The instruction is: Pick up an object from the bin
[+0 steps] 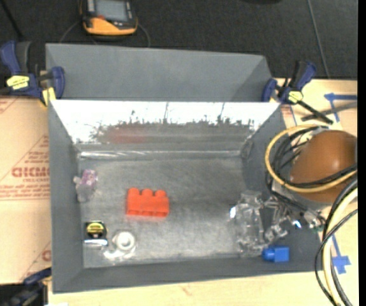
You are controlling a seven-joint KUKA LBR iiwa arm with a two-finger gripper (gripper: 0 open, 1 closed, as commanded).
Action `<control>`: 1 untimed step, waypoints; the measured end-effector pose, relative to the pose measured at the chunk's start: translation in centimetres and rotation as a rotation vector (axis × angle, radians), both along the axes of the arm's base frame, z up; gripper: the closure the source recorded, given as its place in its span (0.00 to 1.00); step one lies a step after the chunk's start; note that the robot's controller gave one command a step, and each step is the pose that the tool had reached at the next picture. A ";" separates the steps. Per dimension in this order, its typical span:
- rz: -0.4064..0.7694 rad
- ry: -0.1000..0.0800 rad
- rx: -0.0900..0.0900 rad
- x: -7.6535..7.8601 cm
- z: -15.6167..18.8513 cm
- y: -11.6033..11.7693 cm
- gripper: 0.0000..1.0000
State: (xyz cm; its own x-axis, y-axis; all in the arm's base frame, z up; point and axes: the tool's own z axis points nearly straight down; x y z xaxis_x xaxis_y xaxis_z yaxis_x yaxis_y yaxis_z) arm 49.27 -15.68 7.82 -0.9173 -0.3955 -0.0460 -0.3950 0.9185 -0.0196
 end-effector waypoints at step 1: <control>-0.010 0.000 0.002 -0.1 0.0 -0.2 0.00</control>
Offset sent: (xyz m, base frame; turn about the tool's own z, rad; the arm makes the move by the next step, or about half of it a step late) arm -0.0159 -0.0068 -0.0082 0.0131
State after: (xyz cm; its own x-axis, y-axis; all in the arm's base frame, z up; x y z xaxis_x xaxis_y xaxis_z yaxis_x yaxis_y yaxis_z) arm 49.17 -15.84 7.83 -0.9213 -0.3861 -0.0466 -0.3857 0.9224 -0.0177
